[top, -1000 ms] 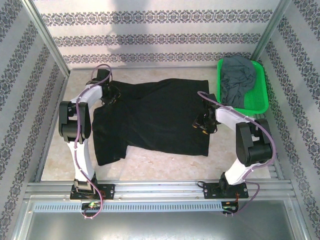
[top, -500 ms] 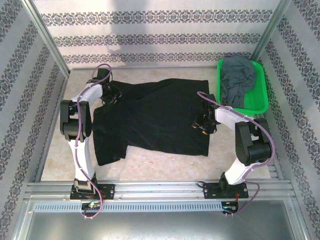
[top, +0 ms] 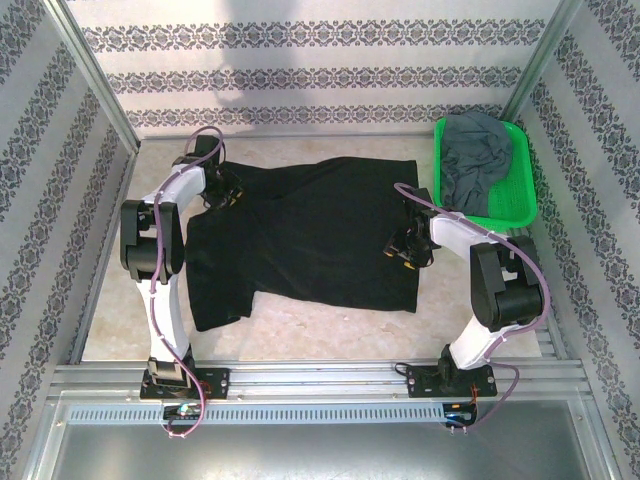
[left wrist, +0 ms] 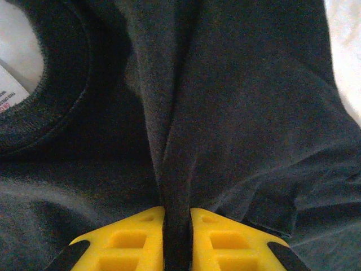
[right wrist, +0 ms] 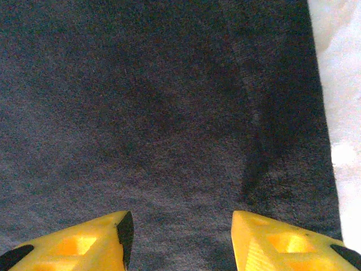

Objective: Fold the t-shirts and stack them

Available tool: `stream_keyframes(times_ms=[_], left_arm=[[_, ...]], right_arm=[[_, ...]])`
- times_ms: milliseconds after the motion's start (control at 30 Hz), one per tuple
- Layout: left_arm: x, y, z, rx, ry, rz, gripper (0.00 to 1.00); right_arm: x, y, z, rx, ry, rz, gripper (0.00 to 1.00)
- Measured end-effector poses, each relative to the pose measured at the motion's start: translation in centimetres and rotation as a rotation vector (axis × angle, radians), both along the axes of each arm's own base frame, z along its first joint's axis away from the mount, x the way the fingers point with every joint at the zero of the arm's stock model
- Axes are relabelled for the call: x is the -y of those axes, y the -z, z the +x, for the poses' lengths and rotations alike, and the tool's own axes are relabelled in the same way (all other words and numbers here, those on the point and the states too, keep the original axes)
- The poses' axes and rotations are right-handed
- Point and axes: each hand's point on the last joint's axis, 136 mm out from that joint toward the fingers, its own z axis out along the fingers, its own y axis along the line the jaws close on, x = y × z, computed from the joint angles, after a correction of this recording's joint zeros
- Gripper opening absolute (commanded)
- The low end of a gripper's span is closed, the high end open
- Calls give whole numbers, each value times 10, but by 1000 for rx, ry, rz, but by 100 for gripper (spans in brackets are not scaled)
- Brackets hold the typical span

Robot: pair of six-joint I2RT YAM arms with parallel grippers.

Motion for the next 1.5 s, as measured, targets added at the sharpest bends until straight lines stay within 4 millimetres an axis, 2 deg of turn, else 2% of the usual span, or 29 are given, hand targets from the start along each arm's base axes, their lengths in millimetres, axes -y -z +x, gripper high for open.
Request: stream_keyframes(times_ms=[467, 600, 767, 933, 1100, 1233, 1333, 1500], left_arm=[[0, -11, 3, 5, 10, 4, 23], [0, -18, 7, 22, 11, 4, 23], [0, -19, 7, 22, 14, 6, 18], [1, -19, 6, 18, 24, 6, 0], [1, -26, 9, 29, 25, 6, 5], [2, -39, 15, 55, 25, 3, 8], [2, -54, 23, 90, 23, 2, 7], [2, -77, 44, 160, 11, -5, 0]], right_arm=[[0, 0, 0, 0, 1, 1, 50], [-7, -4, 7, 40, -4, 38, 53], [-20, -29, 21, 168, -10, 131, 53], [-31, -54, 38, 275, -13, 200, 53], [-35, -58, 41, 286, -2, 233, 53], [-42, -74, 47, 335, 6, 284, 53], [-46, -91, 54, 387, 9, 323, 53], [-50, -106, 61, 427, 13, 355, 53]])
